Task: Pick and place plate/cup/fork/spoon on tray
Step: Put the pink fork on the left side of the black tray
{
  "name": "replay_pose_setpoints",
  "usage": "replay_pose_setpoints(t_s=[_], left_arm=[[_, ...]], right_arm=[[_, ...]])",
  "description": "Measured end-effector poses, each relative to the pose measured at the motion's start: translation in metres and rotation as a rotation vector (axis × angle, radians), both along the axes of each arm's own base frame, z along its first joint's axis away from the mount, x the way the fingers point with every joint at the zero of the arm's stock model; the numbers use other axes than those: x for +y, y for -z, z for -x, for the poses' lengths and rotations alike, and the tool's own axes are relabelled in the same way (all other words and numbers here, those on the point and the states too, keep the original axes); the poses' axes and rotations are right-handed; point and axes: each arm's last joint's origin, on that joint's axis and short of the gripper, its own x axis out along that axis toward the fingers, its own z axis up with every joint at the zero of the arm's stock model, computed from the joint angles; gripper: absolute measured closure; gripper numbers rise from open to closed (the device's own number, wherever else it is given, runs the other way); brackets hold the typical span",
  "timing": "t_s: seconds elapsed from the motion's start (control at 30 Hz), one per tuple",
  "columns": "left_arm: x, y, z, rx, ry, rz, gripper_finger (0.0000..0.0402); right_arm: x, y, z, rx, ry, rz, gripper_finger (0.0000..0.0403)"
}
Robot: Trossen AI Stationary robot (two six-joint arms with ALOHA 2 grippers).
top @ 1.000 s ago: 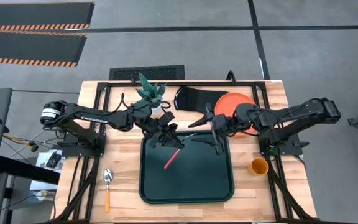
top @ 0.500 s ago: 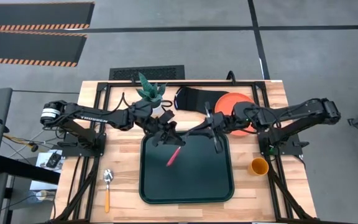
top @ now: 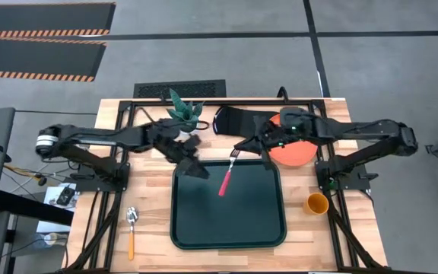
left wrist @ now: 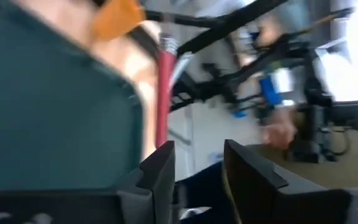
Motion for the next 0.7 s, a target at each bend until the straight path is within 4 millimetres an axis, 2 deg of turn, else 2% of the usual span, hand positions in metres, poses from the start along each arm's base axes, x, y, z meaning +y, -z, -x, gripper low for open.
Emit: replay_pose_setpoints(t_s=[0.1, 0.23, 0.37, 0.53, 0.7], left_arm=[[0.0, -0.008, 0.031, 0.105, -0.098, -0.09, 0.0276], [0.001, -0.02, 0.07, 0.175, -0.328, -0.212, 0.0278], [-0.001, -0.033, 0.099, 0.165, -0.496, -0.251, 0.0278], [-0.004, -0.041, 0.121, 0.145, -0.569, -0.264, 0.0278], [-0.005, -0.043, 0.132, 0.139, -0.61, -0.275, 0.0278]], right_arm=[[-0.005, 0.022, -0.017, 0.074, -0.049, -0.07, 0.0401], [-0.003, 0.062, -0.058, 0.134, -0.155, -0.175, 0.0401], [-0.002, 0.1, -0.099, 0.15, -0.217, -0.265, 0.0402], [0.004, 0.14, -0.14, 0.215, -0.252, -0.299, 0.0402], [0.016, 0.167, -0.17, 0.261, -0.299, -0.308, 0.0402]])
